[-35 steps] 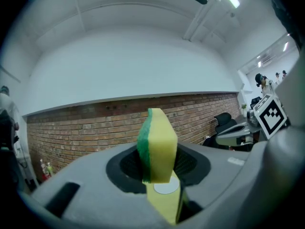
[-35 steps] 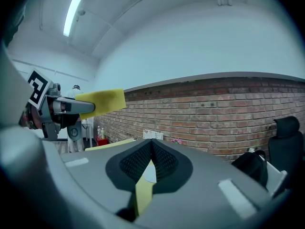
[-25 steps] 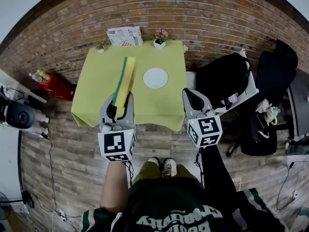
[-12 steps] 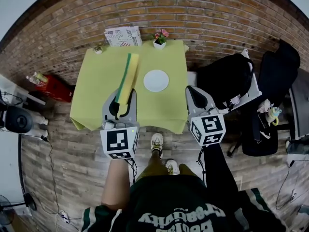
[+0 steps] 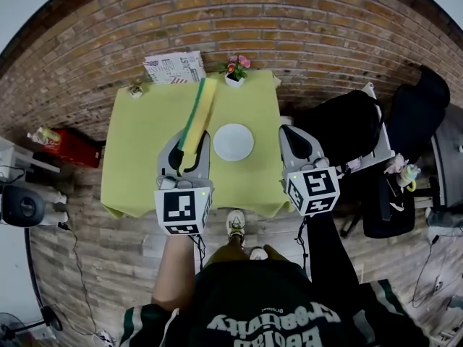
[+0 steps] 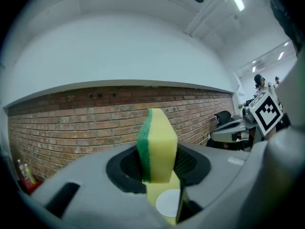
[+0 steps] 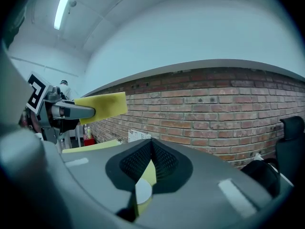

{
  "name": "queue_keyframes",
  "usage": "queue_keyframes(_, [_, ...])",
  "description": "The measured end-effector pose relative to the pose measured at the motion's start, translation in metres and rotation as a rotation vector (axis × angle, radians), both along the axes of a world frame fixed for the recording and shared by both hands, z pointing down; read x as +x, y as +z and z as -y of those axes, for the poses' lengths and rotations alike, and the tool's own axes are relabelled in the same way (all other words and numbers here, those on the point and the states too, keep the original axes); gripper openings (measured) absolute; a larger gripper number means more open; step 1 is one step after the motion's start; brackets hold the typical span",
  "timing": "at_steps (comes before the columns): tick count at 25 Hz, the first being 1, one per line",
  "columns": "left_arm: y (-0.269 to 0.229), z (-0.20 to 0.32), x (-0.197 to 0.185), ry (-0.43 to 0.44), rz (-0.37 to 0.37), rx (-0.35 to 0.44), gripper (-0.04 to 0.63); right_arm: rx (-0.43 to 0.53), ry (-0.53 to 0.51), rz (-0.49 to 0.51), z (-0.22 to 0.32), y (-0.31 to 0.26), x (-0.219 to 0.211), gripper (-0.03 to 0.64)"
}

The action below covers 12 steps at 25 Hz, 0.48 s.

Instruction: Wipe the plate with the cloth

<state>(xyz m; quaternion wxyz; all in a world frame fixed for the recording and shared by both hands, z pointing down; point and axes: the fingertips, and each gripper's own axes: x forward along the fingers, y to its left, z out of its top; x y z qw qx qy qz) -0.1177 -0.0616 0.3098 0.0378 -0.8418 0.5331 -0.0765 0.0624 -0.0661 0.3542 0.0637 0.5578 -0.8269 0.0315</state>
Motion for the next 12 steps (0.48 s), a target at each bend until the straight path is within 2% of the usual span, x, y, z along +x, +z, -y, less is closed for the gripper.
queue_keyframes(9, [0.003, 0.067, 0.009, 0.117, 0.034, 0.013, 0.135, -0.022, 0.064, -0.012, 0.062, 0.002, -0.004, 0.014])
queue_keyframes(12, [0.008, 0.080, 0.010, 0.157, 0.025, 0.017, 0.132, -0.026, 0.083, -0.018, 0.075, 0.004, -0.007, 0.014])
